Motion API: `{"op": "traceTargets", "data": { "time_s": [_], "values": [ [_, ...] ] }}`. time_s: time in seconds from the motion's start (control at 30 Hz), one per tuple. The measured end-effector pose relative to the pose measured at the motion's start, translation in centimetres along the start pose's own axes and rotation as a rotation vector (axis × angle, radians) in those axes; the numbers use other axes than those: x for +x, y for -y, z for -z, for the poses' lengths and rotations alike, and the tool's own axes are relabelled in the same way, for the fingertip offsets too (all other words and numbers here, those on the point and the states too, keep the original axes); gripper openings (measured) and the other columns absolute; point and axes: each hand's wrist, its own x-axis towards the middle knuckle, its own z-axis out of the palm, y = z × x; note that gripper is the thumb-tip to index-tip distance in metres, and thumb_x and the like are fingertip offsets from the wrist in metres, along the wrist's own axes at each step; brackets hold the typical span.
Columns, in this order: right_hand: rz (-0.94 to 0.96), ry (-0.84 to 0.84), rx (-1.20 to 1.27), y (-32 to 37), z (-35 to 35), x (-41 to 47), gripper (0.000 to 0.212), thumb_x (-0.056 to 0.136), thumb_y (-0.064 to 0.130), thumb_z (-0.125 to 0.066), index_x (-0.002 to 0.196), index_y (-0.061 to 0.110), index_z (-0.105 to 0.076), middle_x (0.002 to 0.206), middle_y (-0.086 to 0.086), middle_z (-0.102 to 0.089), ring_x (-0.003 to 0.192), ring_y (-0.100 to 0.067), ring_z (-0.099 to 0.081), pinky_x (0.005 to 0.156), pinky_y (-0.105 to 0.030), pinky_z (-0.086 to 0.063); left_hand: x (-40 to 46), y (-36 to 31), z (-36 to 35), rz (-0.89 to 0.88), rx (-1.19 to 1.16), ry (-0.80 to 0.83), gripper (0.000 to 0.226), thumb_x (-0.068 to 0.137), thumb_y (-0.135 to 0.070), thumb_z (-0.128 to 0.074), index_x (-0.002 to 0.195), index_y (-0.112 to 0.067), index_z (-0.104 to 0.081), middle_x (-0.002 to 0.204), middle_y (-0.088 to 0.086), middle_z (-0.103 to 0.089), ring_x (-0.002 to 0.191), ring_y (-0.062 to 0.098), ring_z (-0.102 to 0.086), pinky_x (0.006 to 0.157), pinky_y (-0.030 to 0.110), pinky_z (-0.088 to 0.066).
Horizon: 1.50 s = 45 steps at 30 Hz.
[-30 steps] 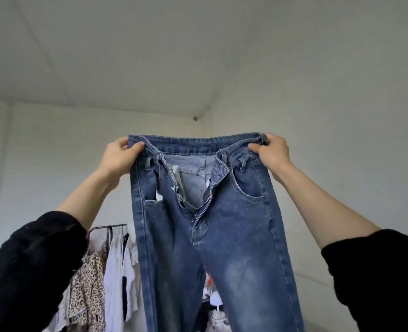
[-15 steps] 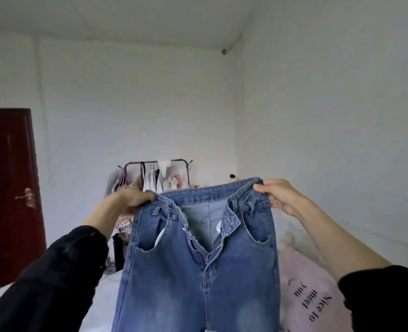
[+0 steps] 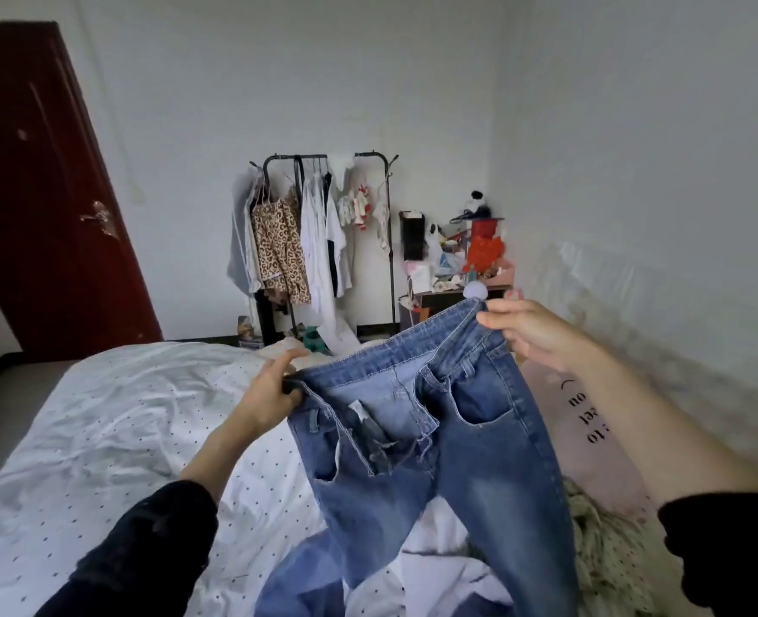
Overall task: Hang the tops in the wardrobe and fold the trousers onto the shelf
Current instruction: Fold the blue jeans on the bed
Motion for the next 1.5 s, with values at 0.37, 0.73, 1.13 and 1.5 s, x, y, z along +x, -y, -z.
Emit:
{"op": "traceTargets", "data": {
  "time_s": [0.37, 0.73, 1.13, 1.5],
  "values": [
    [0.035, 0.037, 0.047, -1.1, -0.6, 0.1, 0.057, 0.090, 0.015, -0.056, 0.141, 0.000, -0.035, 0.142, -0.010, -0.044, 0.136, -0.021, -0.036, 0.116, -0.035, -0.020, -3.6, -0.8, -6.6, -0.464, 0.318, 0.112, 0.041, 0.067, -0.056, -0.061, 0.099, -0.041, -0.039, 0.156, 0.008, -0.004, 0.144, 0.019, 0.000, 0.109, 0.049, 0.008],
    [0.057, 0.157, 0.187, -2.7, 1.4, -0.1, 0.123, 0.043, 0.048, -0.091, 0.143, 0.004, -0.034, 0.145, -0.011, -0.042, 0.137, -0.025, -0.036, 0.116, -0.048, -0.022, -0.8, -6.2, -4.9, -0.193, 0.135, -0.188, 0.038, 0.083, -0.029, -0.069, 0.063, -0.027, -0.036, 0.061, -0.012, -0.048, 0.077, 0.026, -0.059, 0.081, 0.031, -0.030],
    [0.195, -0.247, -0.468, -0.7, -3.0, -0.6, 0.030, 0.082, 0.023, -0.072, 0.104, 0.005, -0.060, 0.077, 0.005, -0.050, 0.076, -0.014, -0.048, 0.072, -0.031, -0.039, -0.7, -6.7, -4.4, -0.256, -0.001, 0.154, 0.029, 0.080, -0.021, -0.073, 0.067, -0.035, -0.051, 0.085, 0.001, -0.065, 0.083, 0.022, -0.058, 0.082, 0.036, -0.046],
    [0.154, -0.422, -0.402, -1.4, -3.9, 1.2, 0.024, 0.085, 0.030, -0.068, 0.097, 0.016, -0.052, 0.084, 0.003, -0.053, 0.084, -0.017, -0.049, 0.069, -0.026, -0.036, -2.2, -5.4, -3.2, -0.161, -0.067, 0.200, 0.047, 0.086, -0.017, -0.066, 0.123, -0.022, -0.038, 0.104, 0.001, -0.058, 0.094, 0.026, -0.058, 0.088, 0.037, -0.046]
  ]
}}
